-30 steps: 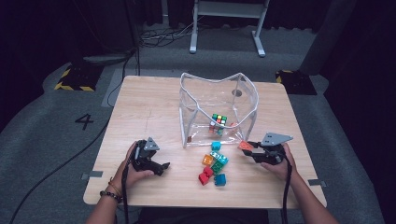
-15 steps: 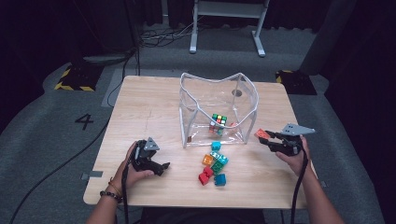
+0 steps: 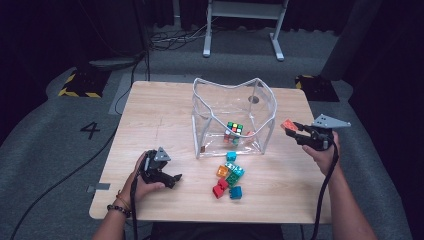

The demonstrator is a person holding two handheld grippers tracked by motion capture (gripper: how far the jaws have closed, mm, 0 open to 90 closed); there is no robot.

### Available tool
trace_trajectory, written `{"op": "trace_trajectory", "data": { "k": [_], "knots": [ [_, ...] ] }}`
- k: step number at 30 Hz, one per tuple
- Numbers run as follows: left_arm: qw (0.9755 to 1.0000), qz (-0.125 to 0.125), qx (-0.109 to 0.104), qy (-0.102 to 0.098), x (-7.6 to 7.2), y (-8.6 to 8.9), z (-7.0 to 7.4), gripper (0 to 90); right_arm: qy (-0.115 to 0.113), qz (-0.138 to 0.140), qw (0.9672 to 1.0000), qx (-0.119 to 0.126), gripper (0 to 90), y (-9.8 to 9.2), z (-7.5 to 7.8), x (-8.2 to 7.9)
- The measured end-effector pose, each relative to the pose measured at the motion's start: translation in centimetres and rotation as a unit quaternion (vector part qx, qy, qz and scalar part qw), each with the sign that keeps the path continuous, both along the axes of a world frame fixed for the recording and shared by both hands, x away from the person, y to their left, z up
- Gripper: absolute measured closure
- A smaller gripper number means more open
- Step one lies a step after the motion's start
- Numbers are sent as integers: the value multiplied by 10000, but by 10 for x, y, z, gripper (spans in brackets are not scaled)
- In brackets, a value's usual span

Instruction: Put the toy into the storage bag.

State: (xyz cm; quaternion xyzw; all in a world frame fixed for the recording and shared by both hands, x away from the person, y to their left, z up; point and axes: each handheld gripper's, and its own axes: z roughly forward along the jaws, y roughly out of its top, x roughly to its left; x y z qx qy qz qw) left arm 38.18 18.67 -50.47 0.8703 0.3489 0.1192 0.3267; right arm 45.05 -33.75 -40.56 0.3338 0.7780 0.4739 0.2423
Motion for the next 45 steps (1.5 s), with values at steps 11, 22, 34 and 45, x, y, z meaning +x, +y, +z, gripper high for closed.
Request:
{"op": "trace_trajectory", "data": {
  "k": [11, 22, 34, 45],
  "knots": [
    [10000, 15, -14, -10, 0, 0, 0, 2, -283, 13, 9996, 65, 591, 8, 42, 15],
    [10000, 5, -4, -4, 0, 0, 0, 3, -455, -25, 9989, 97, 591, 7, 72, 24],
    [10000, 33, -22, -7, 0, -1, 0, 4, -594, 153, 9981, 23, 591, 23, 99, 33],
    [10000, 41, -19, 0, -1, -1, 0, 4, -641, 389, 9972, -50, 591, 44, 113, 43]
  ]
}}
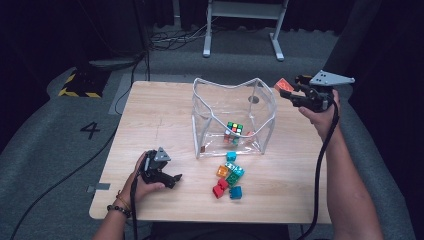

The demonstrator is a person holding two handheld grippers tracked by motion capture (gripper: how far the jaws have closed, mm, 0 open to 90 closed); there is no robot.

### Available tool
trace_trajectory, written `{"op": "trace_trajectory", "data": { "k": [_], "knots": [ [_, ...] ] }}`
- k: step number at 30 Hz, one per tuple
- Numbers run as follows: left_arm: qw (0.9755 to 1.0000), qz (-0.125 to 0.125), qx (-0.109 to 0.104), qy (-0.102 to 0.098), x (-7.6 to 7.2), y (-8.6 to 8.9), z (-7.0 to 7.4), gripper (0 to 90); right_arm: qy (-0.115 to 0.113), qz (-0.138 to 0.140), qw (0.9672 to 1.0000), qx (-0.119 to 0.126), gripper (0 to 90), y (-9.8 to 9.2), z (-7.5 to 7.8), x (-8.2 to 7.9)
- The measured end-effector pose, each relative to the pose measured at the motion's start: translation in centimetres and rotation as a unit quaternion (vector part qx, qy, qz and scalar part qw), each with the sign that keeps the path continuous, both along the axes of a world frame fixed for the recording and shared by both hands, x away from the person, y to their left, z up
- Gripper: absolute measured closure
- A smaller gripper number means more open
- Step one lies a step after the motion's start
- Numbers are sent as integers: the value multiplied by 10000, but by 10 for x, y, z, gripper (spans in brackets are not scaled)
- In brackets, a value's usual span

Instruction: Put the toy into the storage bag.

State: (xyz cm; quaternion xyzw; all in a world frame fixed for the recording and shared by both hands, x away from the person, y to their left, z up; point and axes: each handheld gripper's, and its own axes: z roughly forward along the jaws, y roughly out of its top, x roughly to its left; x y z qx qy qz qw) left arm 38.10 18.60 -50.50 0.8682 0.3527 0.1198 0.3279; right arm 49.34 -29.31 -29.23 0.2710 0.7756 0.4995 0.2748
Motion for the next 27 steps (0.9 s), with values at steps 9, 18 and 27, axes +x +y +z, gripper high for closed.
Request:
{"op": "trace_trajectory", "data": {
  "k": [9, 18, 27],
  "knots": [
    [10000, 0, -1, -1, 0, 0, 0, 4, 108, 173, 9997, -104, 591, 19, 7, 11],
    [10000, -1, 2, -1, 0, 0, 0, 4, 254, 370, 9986, -285, 590, 45, 6, 25],
    [10000, 1, 0, 0, 0, 0, 0, 4, 356, 624, 9958, -571, 590, 70, 4, 36]
  ]
}}
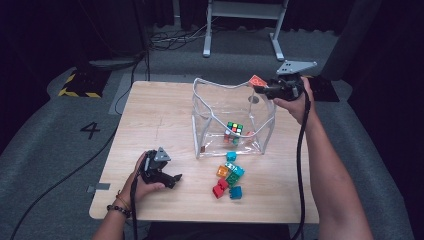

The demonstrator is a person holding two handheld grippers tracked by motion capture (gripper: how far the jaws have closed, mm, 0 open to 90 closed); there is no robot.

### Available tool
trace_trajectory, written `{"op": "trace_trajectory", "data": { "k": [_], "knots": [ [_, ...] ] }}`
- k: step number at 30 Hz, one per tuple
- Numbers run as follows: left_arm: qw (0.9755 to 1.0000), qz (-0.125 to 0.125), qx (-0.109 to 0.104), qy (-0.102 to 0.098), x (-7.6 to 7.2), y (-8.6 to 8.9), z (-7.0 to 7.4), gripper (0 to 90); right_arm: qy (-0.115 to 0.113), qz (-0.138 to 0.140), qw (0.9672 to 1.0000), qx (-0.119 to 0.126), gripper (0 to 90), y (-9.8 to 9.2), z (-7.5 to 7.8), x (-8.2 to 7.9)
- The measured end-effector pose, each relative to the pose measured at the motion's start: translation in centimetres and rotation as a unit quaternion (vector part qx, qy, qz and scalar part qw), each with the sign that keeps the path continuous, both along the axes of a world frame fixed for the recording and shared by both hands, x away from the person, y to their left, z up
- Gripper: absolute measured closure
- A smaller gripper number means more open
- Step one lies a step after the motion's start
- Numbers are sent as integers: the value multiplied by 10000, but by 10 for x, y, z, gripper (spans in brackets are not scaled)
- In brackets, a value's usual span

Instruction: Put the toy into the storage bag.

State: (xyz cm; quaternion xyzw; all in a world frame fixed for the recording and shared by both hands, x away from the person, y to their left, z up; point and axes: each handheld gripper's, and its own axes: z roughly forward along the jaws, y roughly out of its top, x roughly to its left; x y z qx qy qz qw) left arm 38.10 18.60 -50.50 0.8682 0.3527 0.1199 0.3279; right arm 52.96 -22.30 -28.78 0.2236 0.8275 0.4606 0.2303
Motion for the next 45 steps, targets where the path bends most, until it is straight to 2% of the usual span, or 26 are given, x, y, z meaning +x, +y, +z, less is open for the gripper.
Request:
{"op": "trace_trajectory", "data": {
  "k": [3, 8, 12, 15, 20, 21, 22, 24, 26, 29, 32, 36, 37, 38, 40, 45],
  "knots": [
    [10000, 1, 1, -3, 0, 0, 0, 4, -23, 130, 9998, -142, 590, 7, -2, 4],
    [10000, 0, 2, -3, 0, 0, 0, 4, 93, 215, 9989, -396, 590, 16, -7, 14],
    [10000, 0, 1, -3, 0, 0, 0, 4, 218, 342, 9979, -505, 590, 23, -9, 19],
    [10000, -4, 0, -1, 0, 0, 0, 4, 326, 409, 9958, -748, 590, 29, -12, 22],
    [10000, -5, 0, -2, 0, 0, 0, 4, 468, 563, 9905, -1165, 590, 37, -15, 27],
    [10000, -5, 0, -2, 0, 0, 0, 4, 562, 538, 9898, -1191, 590, 39, -16, 26],
    [10000, -1, 2, 0, 0, 0, 0, 4, 547, 619, 9883, -1284, 590, 40, -17, 28],
    [10000, -4, 1, -3, 0, 0, 0, 4, 637, 567, 9851, -1495, 590, 43, -20, 30],
    [10000, -4, -2, 1, 0, 0, 0, 4, 715, 614, 9789, -1813, 590, 45, -23, 33],
    [10000, -6, 1, -2, 0, 0, 0, 4, 755, 593, 9764, -1933, 590, 46, -25, 36],
    [10000, -4, -1, -2, 0, 0, 0, 4, 789, 550, 9722, -2133, 590, 46, -27, 39],
    [10000, -2, 3, 0, 0, 0, 0, 4, 861, 608, 9657, -2371, 590, 43, -30, 40],
    [10000, -2, 3, 1, 0, 0, 0, 4, 844, 589, 9630, -2492, 590, 41, -29, 40],
    [10000, -1, 3, 0, 0, 0, 0, 4, 884, 514, 9623, -2519, 590, 38, -30, 41],
    [10000, -2, 2, 0, 0, 0, 0, 4, 942, 437, 9582, -2667, 590, 34, -30, 42],
    [10000, -1, 2, 1, 0, 0, 0, 4, 1065, 397, 9502, -2903, 589, 26, -32, 41]
  ]
}}
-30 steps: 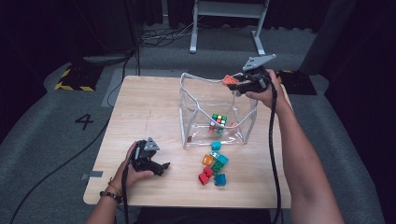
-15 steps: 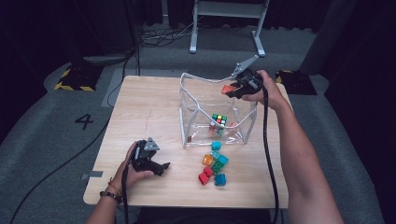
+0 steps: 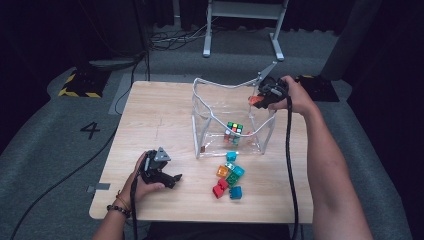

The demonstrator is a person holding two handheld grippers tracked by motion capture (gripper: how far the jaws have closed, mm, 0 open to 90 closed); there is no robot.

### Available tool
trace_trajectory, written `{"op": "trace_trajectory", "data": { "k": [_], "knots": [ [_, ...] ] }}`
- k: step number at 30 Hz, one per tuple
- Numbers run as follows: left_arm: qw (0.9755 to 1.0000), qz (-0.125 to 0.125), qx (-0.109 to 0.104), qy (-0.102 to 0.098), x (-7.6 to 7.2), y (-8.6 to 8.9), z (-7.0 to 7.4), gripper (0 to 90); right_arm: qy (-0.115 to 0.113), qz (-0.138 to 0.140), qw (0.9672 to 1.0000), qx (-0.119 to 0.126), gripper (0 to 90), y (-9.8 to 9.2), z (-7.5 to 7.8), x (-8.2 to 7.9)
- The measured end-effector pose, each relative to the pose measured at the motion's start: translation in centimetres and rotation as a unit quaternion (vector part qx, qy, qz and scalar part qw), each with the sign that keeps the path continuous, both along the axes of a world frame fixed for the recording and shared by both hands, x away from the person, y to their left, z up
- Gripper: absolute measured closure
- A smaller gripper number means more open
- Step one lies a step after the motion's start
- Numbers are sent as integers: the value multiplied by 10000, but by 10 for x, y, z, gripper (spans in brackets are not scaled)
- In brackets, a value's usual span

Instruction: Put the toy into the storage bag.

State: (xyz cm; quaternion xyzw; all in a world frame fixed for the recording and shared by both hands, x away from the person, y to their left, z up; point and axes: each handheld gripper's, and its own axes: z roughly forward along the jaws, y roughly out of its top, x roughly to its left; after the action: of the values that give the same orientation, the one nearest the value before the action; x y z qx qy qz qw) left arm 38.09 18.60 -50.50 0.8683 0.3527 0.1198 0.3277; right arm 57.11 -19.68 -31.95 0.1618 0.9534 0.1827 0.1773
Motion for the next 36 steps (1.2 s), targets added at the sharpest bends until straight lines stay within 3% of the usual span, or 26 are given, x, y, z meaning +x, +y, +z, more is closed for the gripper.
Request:
{"op": "trace_trajectory", "data": {
  "k": [6, 12, 18, 24, 26, 28, 36],
  "knots": [
    [10000, -1, 1, -1, 0, 0, 0, 4, -2, -30, 10000, -92, 589, -6, 1, -1],
    [10000, 2, -1, -3, 0, 0, 0, 4, -38, -24, 10000, 2, 562, -8, 2, -4],
    [10000, 0, -1, 1, 0, 0, 0, 4, -47, 69, 9981, 613, 543, -13, 3, -10],
    [10000, -1, -2, 1, 0, 0, 0, 4, -305, 140, 9939, 1054, 505, -18, 7, -24],
    [10000, 0, -1, 0, 0, 0, 0, 4, -354, 84, 9916, 1240, 485, -21, 8, -31],
    [10000, -1, -1, 2, 0, 0, 0, 4, -520, -5, 9860, 1587, 483, -25, 10, -37],
    [10000, -1, -1, 2, 0, 0, 0, 4, -912, -201, 9679, 2334, 438, -45, 21, -57]
  ]
}}
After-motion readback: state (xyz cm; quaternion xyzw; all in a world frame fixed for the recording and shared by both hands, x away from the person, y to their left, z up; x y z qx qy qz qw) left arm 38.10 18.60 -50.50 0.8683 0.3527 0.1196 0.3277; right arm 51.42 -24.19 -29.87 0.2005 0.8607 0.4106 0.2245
